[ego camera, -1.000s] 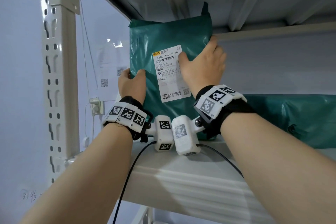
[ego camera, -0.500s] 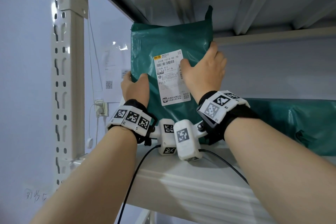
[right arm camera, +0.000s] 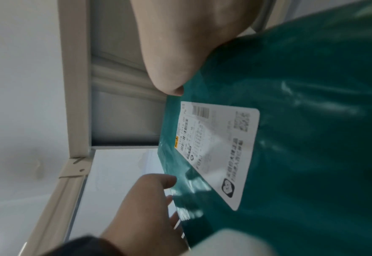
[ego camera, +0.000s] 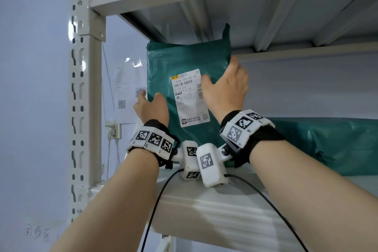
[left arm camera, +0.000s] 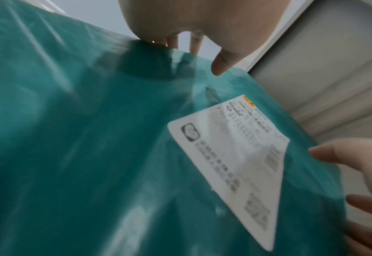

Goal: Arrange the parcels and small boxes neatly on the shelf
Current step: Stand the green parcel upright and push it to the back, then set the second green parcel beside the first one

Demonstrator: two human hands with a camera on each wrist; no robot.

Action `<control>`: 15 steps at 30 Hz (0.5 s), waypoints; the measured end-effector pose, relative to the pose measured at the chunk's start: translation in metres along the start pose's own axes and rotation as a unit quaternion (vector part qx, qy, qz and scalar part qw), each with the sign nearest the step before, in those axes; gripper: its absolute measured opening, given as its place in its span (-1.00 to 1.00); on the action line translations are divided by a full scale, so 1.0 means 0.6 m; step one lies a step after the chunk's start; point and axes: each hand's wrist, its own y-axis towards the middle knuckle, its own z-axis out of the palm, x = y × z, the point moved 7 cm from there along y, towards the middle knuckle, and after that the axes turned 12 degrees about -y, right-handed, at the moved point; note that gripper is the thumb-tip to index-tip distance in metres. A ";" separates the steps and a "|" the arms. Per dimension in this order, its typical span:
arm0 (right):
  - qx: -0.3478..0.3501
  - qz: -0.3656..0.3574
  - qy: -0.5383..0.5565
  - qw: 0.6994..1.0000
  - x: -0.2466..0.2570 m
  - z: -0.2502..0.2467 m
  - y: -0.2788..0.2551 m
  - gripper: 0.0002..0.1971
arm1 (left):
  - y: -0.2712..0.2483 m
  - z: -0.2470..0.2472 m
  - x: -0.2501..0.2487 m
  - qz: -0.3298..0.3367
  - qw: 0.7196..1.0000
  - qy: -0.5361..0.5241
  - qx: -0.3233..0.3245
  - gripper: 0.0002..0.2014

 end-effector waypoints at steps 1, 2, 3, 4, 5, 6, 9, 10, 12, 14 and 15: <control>0.005 -0.001 -0.007 1.000 0.001 -0.006 0.001 -0.25 | -0.004 0.003 -0.008 0.001 1.000 0.007 -0.006 -0.44; 0.011 -0.003 -0.015 1.000 0.001 -0.012 0.003 -0.26 | -0.006 0.006 -0.014 0.000 1.000 0.010 -0.011 -0.45; 0.016 -0.006 -0.024 1.000 0.001 -0.018 0.005 -0.28 | -0.009 0.009 -0.021 0.001 1.000 0.008 -0.012 -0.46; 0.020 -0.008 -0.034 0.999 0.000 -0.028 0.008 -0.30 | -0.014 0.015 -0.028 0.006 1.000 0.005 -0.009 -0.47; 0.022 -0.010 -0.043 0.999 -0.002 -0.039 0.011 -0.31 | -0.023 0.022 -0.038 0.016 1.000 0.005 -0.001 -0.49; 0.024 -0.012 -0.051 0.998 -0.004 -0.051 0.013 -0.31 | -0.032 0.030 -0.048 0.033 0.999 0.006 0.009 -0.51; 0.029 -0.010 -0.069 0.997 -0.013 -0.083 0.017 -0.35 | -0.062 0.056 -0.077 0.088 0.996 -0.001 0.030 -0.53; 0.031 -0.005 -0.076 0.997 -0.018 -0.093 0.017 -0.36 | -0.072 0.065 -0.084 0.101 0.994 -0.007 0.033 -0.52; 0.036 0.005 -0.096 0.995 -0.033 -0.117 0.018 -0.39 | -0.092 0.084 -0.091 0.110 0.992 -0.029 0.049 -0.49; 0.042 0.015 -0.115 0.992 -0.050 -0.141 0.020 -0.43 | -0.114 0.107 -0.090 0.093 0.992 -0.043 0.077 -0.50; 0.045 0.021 -0.125 0.991 -0.060 -0.155 0.022 -0.44 | -0.126 0.120 -0.088 0.076 0.992 -0.045 0.095 -0.51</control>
